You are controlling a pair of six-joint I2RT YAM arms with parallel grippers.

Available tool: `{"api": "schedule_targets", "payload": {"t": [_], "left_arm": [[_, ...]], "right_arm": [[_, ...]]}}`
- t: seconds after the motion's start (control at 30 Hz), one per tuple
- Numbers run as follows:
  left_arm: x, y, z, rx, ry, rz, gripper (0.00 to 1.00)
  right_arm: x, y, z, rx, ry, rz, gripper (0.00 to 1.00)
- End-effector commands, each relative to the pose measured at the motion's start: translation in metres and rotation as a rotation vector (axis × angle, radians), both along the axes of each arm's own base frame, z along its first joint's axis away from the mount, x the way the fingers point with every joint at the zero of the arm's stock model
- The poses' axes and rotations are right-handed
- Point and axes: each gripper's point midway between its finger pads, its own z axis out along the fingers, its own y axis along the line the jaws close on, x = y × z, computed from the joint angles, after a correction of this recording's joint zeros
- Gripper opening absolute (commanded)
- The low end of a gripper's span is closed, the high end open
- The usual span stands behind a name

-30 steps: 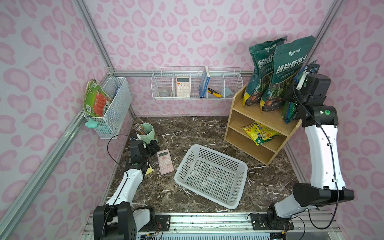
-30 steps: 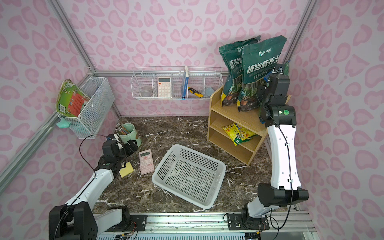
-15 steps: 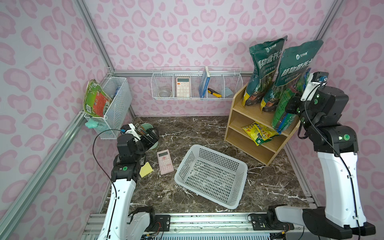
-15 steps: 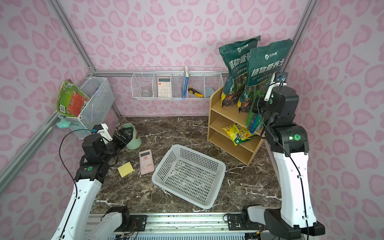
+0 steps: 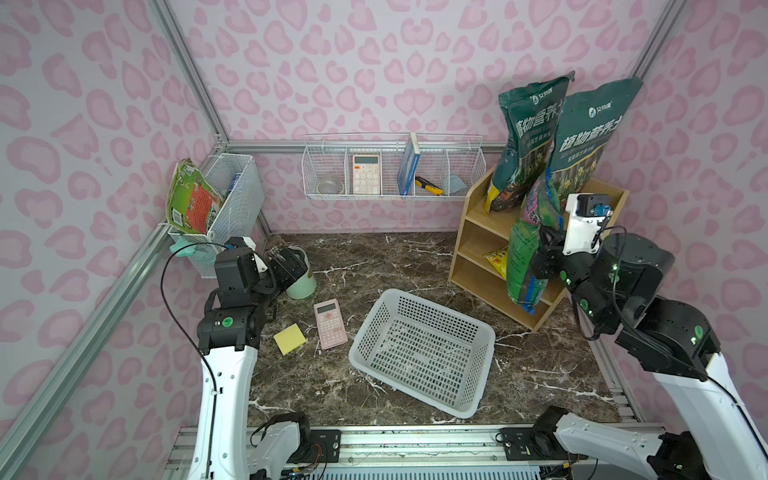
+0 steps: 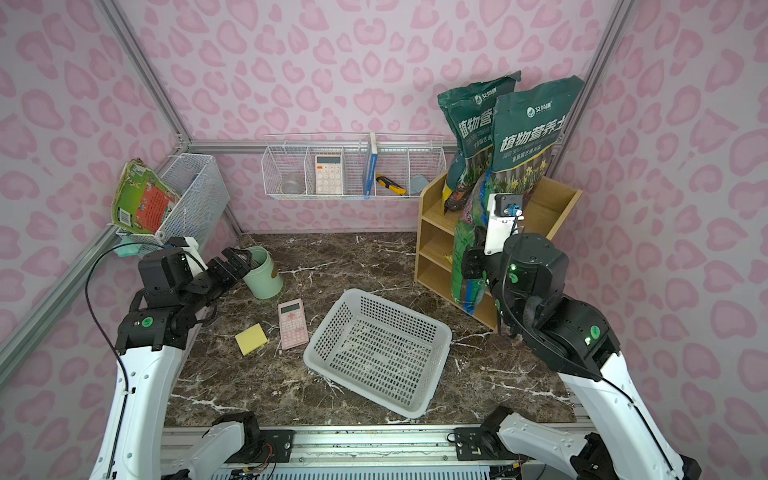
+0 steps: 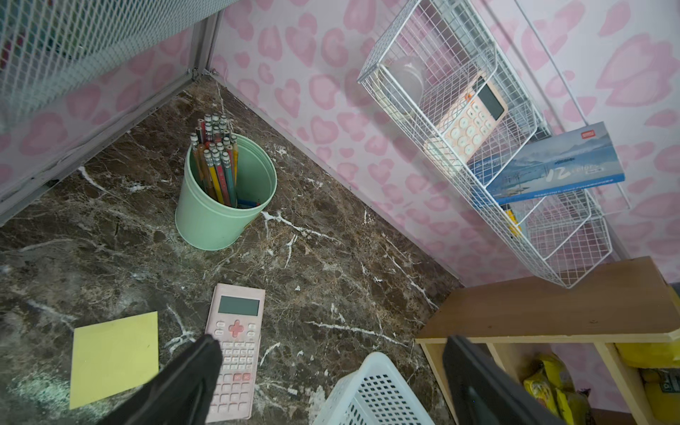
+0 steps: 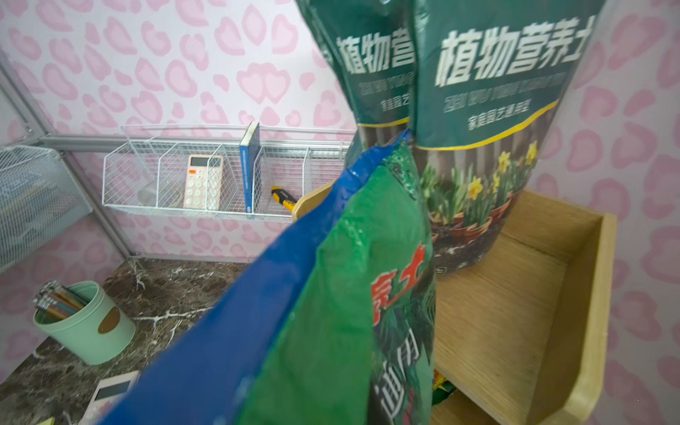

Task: Take down the fertilizer bag from the shelf
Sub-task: Pick up the fertilizer bag from the shelf, then place the fertilizer bag in the storage box.

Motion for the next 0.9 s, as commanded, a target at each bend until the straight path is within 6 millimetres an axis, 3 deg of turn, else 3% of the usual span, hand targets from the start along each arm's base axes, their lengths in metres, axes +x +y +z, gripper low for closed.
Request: {"api": "schedule_targets", "payload": {"t": [0.0, 0.2, 0.4, 0.87], "left_arm": [[-0.004, 0.003, 0.001, 0.071, -0.005, -0.024, 0.99], [-0.01, 0.01, 0.004, 0.068, -0.036, 0.003, 0.99], [-0.015, 0.02, -0.001, 0.07, -0.011, 0.048, 0.99], [-0.025, 0.028, 0.001, 0.055, -0.014, 0.086, 0.99]], "right_arm": [[-0.008, 0.007, 0.032, 0.156, -0.13, -0.022, 0.0], [-0.013, 0.055, 0.015, 0.122, -0.114, 0.017, 0.0], [-0.002, 0.093, -0.01, 0.169, -0.11, 0.047, 0.0], [0.032, 0.188, -0.118, 0.179, 0.005, 0.155, 0.0]]}}
